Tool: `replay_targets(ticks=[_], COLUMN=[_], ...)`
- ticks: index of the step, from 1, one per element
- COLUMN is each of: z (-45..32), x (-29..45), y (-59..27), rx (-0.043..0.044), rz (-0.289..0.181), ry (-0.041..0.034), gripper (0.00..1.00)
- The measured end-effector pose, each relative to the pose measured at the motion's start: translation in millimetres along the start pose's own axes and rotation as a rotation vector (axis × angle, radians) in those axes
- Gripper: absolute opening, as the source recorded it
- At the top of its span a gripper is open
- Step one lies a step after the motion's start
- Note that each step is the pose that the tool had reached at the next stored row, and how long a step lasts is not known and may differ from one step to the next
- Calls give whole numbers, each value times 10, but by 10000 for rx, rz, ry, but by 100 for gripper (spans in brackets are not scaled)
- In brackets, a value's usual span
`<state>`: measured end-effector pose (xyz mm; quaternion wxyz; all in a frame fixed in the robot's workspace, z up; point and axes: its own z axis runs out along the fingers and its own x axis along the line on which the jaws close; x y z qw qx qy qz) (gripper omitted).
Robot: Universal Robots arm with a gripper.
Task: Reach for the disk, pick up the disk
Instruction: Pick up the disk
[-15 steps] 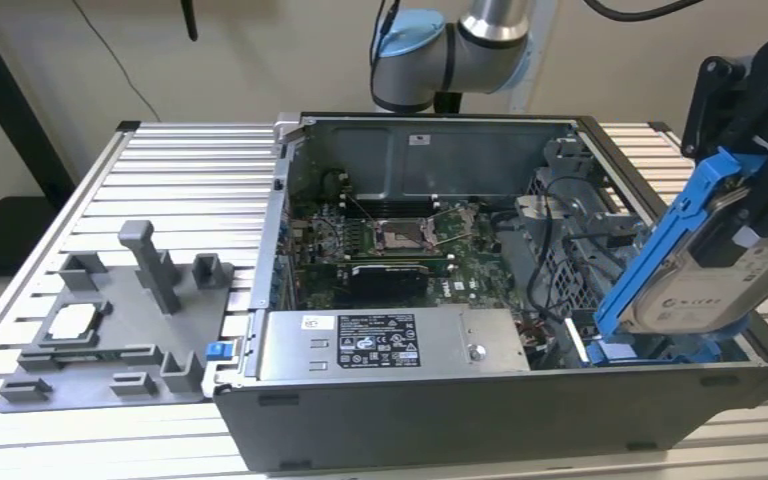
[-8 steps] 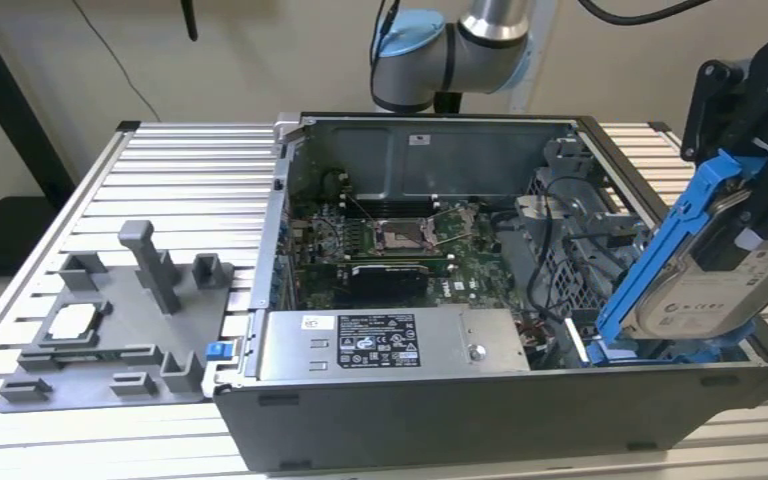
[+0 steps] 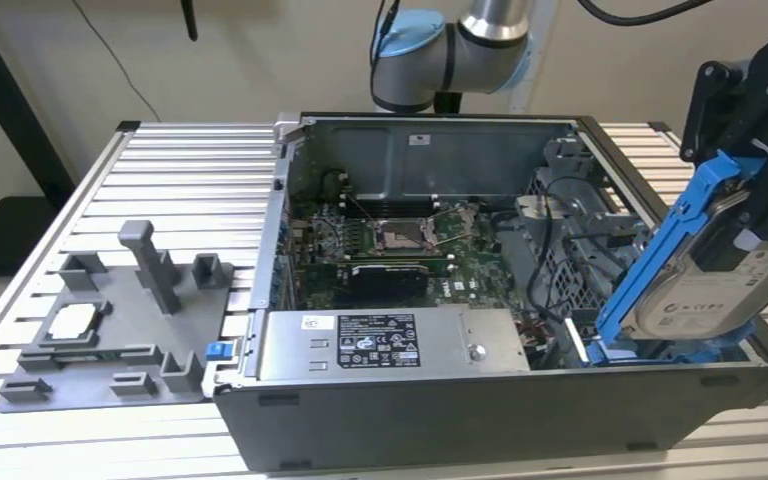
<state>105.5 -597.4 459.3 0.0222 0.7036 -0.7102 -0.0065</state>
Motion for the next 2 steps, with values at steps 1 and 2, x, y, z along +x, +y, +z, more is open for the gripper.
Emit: replay_targets(ticks=[1,2], z=[0,0], x=[0,0], y=[0,0], rx=[0,0], rz=[0,0], ry=[0,1], gripper=[0,0])
